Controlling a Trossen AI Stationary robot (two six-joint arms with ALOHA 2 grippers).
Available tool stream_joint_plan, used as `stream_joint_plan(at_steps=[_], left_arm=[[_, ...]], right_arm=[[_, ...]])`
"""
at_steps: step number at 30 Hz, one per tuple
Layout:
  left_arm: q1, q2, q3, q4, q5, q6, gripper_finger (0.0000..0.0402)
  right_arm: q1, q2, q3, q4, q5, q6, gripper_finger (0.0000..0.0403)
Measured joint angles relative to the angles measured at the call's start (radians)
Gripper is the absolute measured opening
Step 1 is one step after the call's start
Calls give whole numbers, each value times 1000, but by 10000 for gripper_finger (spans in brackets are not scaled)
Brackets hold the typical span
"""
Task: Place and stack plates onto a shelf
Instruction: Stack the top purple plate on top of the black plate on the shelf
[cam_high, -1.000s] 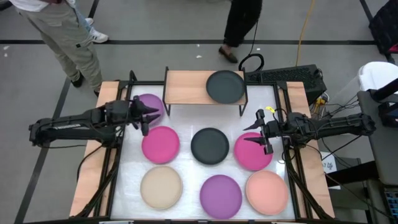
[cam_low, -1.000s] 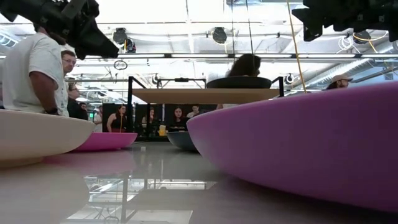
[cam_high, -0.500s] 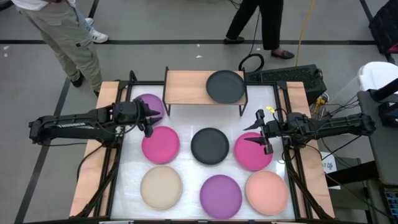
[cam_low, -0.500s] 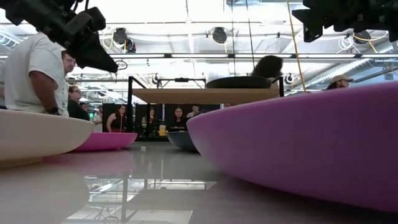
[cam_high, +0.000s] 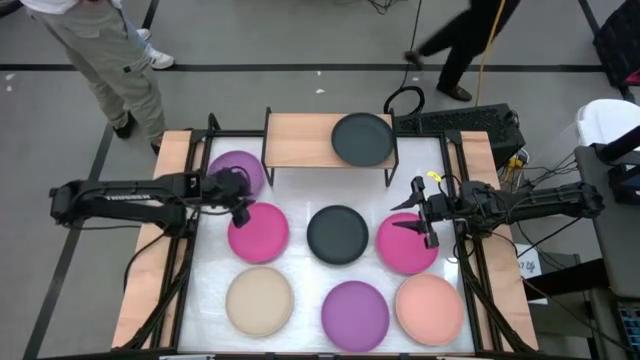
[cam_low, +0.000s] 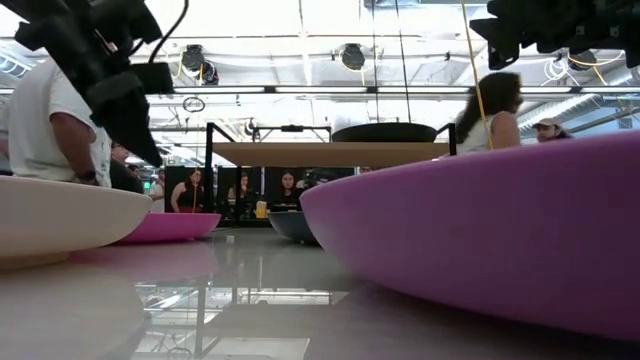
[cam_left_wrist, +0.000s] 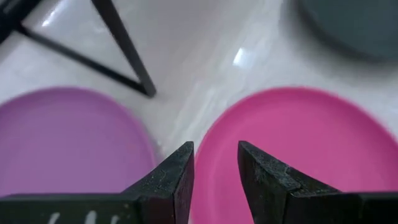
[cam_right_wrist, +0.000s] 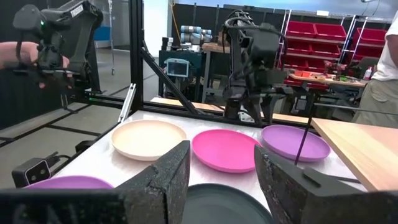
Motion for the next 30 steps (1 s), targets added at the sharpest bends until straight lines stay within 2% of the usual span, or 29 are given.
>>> stream_joint_plan(at_steps=[4,15,30], left_arm=[[5,69,0,-21,-85,-22,129],[15,260,0,21,-138,-95,129],[54,301,0,77,-149,-139,129]], right_arm=[[0,0,0,4,0,1,159],[0,1,0,3,0,6,159],[0,1,0,6,0,-18,159]])
